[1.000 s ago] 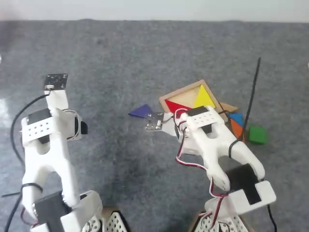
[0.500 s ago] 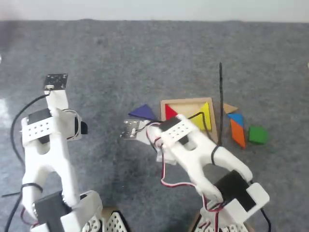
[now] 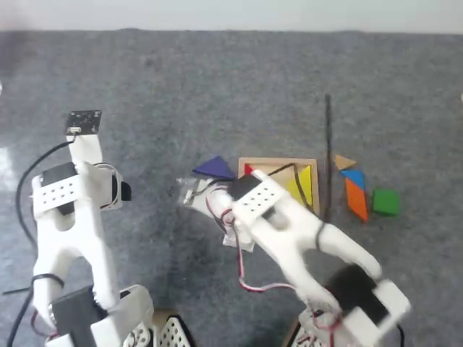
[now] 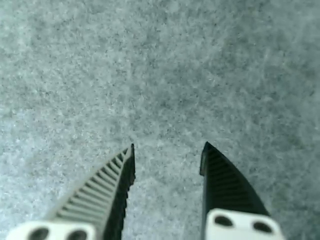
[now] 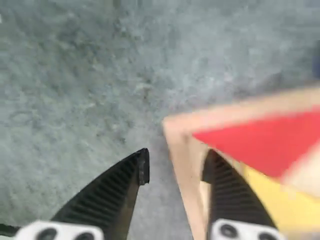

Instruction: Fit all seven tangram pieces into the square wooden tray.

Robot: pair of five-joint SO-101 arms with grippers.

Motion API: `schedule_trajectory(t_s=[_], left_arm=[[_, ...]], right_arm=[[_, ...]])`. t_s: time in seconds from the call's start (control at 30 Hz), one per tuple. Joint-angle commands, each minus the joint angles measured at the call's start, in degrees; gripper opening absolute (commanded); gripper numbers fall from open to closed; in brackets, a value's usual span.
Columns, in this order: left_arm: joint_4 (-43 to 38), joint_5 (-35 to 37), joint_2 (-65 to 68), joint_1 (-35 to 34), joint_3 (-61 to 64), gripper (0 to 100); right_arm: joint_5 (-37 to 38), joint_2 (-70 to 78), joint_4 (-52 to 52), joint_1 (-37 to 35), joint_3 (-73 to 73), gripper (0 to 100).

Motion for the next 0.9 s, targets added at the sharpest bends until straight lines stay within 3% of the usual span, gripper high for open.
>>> schedule_trajectory(t_s=[0.0,0.1,0.2,0.4,0.67,0.87], left_arm=[[0.4,0.5,-2.8,0.1,-0.2,21],[0.4,0.5,-2.8,0.1,-0.2,21],[0.4,0.5,-2.8,0.2,0.4,21],[-2.5,0.5,-2.8,0.4,2.1,21],[-6.6,0.6,-2.8,0.3,5.1,21],[-7.0,0.6,-2.8,0.4,5.5,21]], right_arm=[[1.4,-16.2,3.7,6.5,0.9,29.7],[12.0,-26.2,3.6,16.3,6.0,37.8],[22.2,-26.8,2.8,27.1,7.1,47.8],[38.3,-13.8,0.7,30.8,6.4,50.6],[43.7,2.6,-11.5,30.8,2.1,50.7],[44.4,6.5,-16.1,30.7,2.4,50.8]])
